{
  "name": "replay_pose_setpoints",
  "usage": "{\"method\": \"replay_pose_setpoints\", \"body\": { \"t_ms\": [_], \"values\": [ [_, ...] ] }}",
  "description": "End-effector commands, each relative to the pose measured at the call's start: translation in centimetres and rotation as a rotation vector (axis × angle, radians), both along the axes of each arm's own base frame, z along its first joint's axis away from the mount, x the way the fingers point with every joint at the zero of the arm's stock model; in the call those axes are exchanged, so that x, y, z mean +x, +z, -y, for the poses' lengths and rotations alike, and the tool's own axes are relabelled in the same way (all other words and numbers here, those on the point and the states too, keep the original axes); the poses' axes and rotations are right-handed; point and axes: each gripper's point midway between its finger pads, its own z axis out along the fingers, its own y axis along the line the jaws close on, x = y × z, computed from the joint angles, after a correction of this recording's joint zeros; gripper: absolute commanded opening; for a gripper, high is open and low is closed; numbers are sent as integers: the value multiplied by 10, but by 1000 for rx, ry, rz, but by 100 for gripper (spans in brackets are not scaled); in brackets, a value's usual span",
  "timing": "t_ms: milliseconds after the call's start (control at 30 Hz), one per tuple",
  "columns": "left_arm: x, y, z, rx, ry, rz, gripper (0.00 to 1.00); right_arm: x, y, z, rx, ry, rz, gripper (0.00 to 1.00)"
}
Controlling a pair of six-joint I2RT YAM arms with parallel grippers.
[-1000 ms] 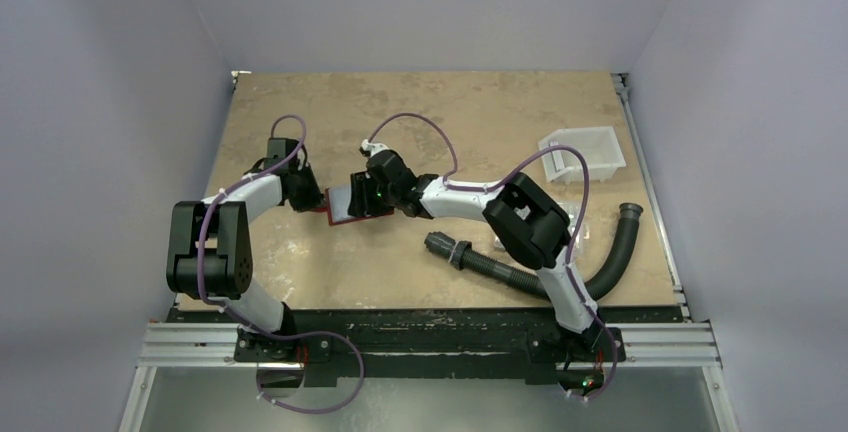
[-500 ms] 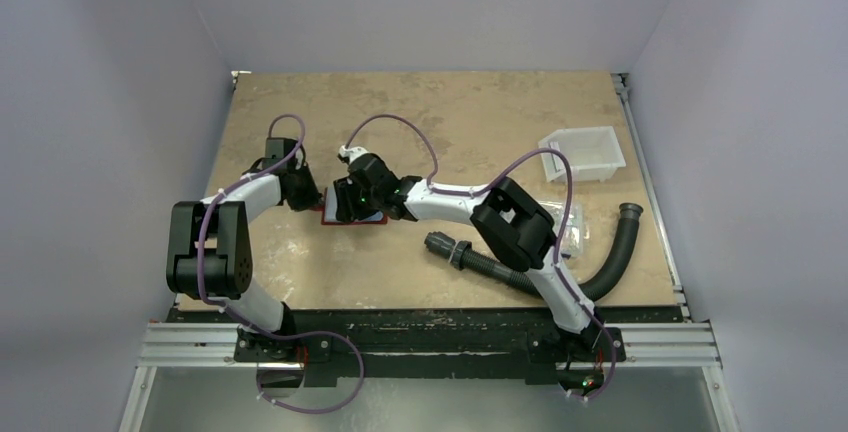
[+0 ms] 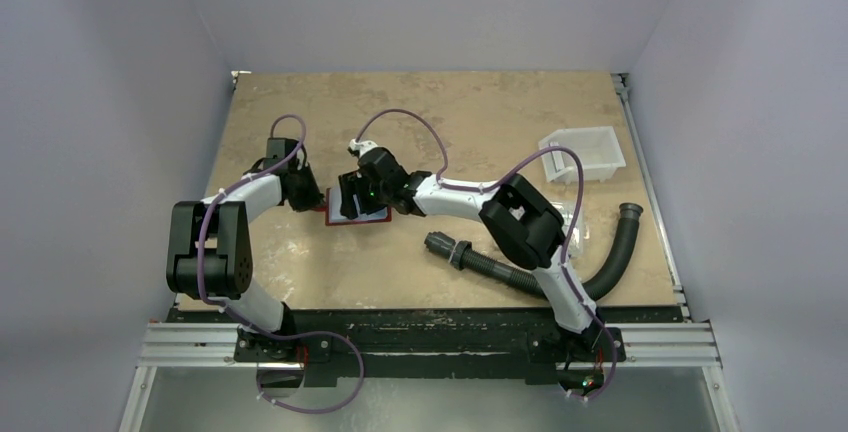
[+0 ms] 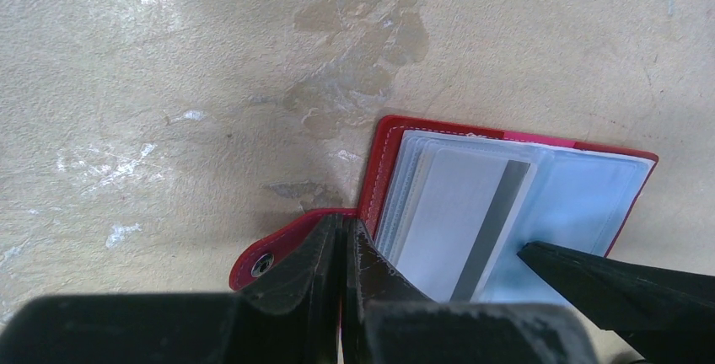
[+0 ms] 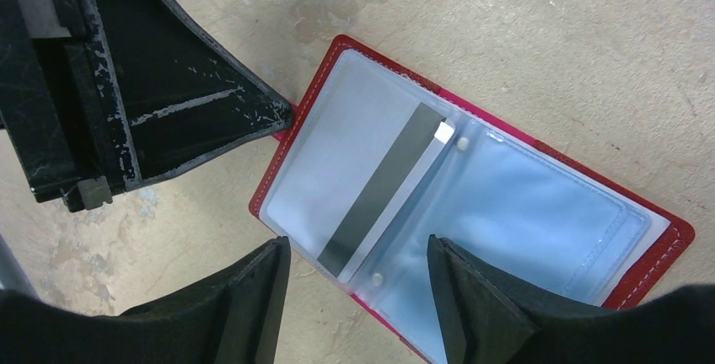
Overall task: Put the credit cards into the card holder
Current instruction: Insert the credit card into the card holder, then pick up the credit card from the storage box.
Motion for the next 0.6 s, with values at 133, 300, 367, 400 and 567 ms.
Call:
{"method": "replay_pose_setpoints", "body": {
  "t_ms": [133,300,367,400,567],
  "values": [
    [8,11,4,-12,-26,35,0,19,11,-25,42,16,18,67],
    [9,16,2,2,-22,50,0,20,32,-47,103,55,37,62],
    [10,19,-2,22,-16,56,0,23,50,-41,116,43,49,62],
    [10,20,-4,35,-11,57,0,26,57,-34,113,27,51,62],
    [13,43,-29,159,51,83,22,46,99,29,55,-65,67,66]
  ]
}}
